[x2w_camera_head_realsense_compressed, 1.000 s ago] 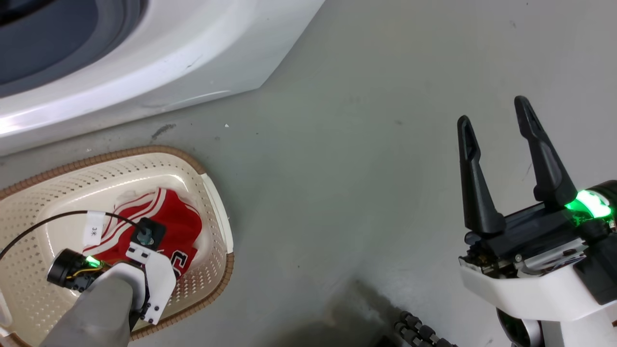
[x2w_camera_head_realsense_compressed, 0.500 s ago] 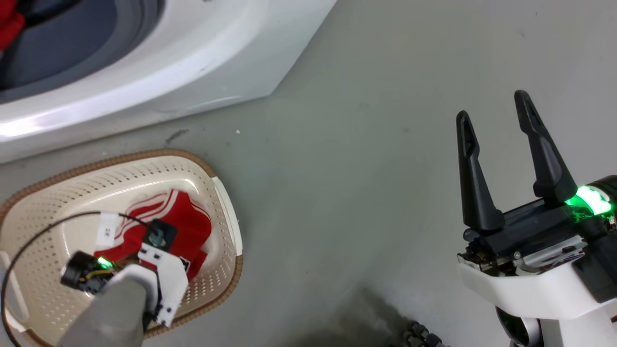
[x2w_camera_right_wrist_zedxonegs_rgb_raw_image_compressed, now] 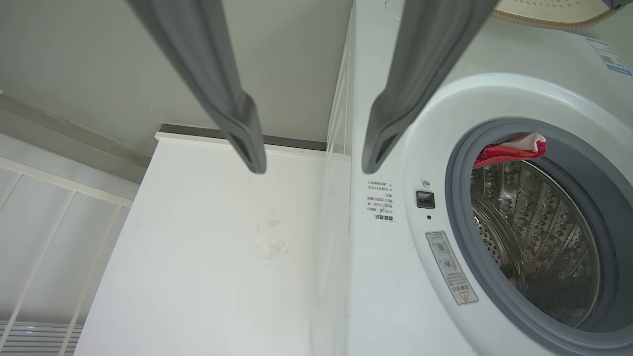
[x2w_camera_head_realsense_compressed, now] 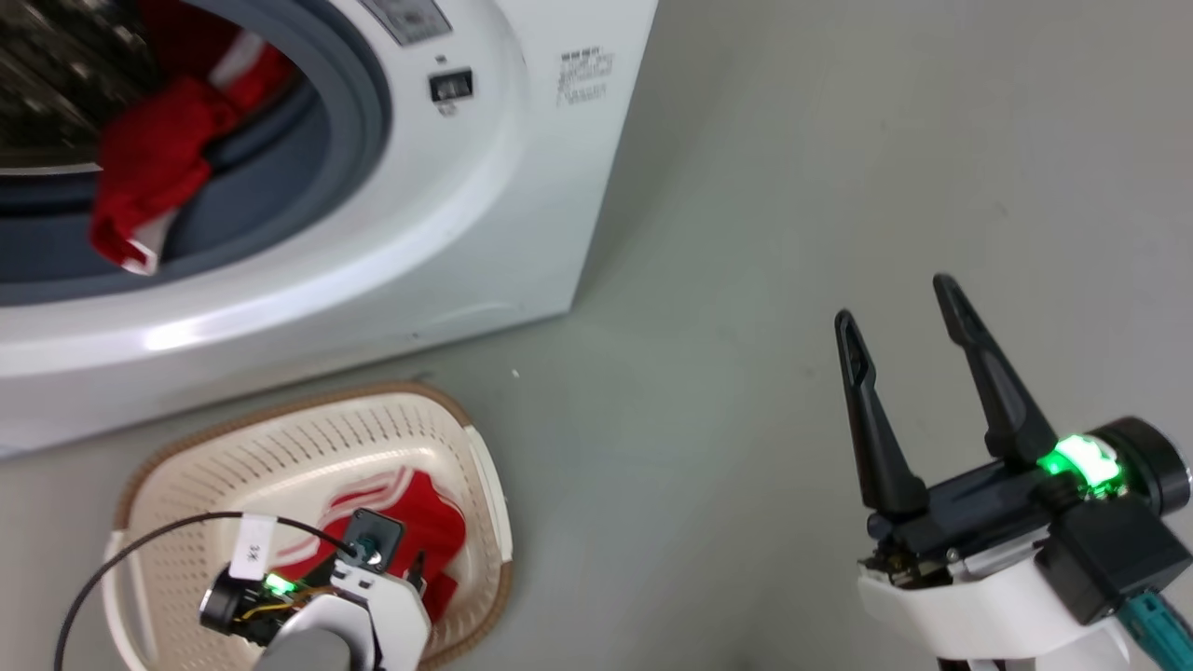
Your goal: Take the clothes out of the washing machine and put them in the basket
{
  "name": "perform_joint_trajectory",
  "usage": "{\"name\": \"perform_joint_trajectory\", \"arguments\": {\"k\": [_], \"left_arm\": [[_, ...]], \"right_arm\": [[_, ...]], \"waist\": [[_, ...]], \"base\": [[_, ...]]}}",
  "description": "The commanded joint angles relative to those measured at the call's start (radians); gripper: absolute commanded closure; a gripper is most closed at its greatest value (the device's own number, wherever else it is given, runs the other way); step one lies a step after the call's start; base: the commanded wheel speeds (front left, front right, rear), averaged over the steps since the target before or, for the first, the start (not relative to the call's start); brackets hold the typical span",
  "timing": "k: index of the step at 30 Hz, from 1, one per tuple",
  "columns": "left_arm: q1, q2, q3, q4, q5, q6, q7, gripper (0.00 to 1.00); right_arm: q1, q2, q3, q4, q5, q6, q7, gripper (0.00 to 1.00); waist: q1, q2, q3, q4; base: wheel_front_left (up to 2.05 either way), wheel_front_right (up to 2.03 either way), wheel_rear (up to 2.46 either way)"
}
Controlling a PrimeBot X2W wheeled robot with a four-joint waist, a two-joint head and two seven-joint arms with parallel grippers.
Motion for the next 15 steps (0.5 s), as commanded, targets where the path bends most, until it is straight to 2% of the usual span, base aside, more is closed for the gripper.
{"name": "perform_joint_trajectory", "arguments": {"k": [1, 3, 4, 15], "left_arm": [[0.018, -0.006, 0.0, -0.012, -0.001, 0.006, -0.005, 0.0], [0.033, -0.004, 0.02, -0.077, -0.007, 0.025, -0.008, 0.0], [0.09, 0.019, 0.05, -0.192, 0.005, 0.056, -0.006, 0.0], [0.272, 0.085, 0.214, -0.598, 0.058, 0.158, -0.007, 0.0]], "right_arm": [[0.013, 0.0, -0.001, 0.004, -0.007, 0.0, -0.002, 0.0], [0.031, 0.0, 0.0, 0.008, -0.017, 0.0, -0.002, 0.0], [0.055, 0.0, -0.001, 0.012, -0.026, 0.0, -0.002, 0.0], [0.128, 0.0, 0.002, 0.018, -0.047, 0.0, -0.002, 0.0]], "waist": [[0.0, 0.0, -0.069, 0.028], [0.0, 0.0, -0.104, 0.039], [0.0, 0.0, -0.146, 0.053], [0.0, 0.0, -0.254, 0.09]], "base": [[0.0, 0.0, 0.0], [0.0, 0.0, 0.0], [0.0, 0.0, 0.0], [0.0, 0.0, 0.0]]}}
